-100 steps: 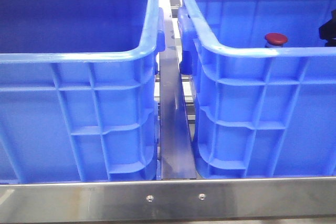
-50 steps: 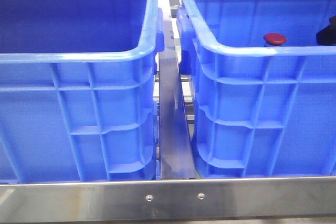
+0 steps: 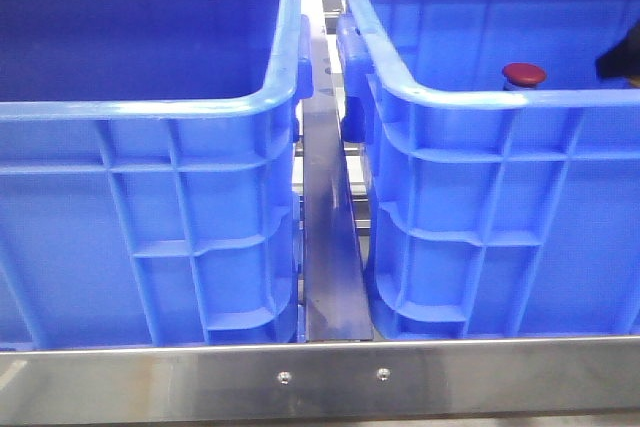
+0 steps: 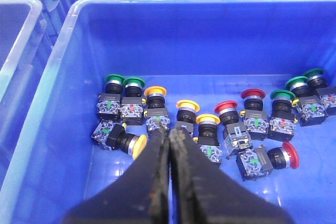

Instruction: Pick red and yellow buttons and place in box

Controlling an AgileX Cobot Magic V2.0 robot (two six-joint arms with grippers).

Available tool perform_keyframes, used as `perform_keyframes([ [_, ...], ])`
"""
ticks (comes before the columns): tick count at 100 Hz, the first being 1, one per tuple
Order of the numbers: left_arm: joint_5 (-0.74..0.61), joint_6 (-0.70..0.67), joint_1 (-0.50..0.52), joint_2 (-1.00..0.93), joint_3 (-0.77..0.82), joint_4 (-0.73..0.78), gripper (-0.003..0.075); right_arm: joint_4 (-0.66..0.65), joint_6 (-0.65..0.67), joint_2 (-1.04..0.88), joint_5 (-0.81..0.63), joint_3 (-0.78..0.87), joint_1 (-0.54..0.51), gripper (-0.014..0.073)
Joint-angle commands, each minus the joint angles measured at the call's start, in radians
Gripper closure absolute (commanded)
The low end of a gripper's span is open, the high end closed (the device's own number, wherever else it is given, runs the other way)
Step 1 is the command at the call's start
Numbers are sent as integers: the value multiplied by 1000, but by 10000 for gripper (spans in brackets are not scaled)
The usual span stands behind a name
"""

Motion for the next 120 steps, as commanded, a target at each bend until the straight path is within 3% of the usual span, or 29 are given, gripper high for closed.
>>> perform_keyframes([
  [1,-70,2,-8,4,-25,14,739,117,11,-102,47,-19,-7,84],
  [38,-70,2,-8,4,-25,8,739,116,125,-436,13,99,9,85],
  [76,-72,2,-8,4,-25,6,739,109,131,-840,-367,299,198,85],
  [120,-72,2,-8,4,-25,6,739,116,131,-1175,-395,481,231,88],
])
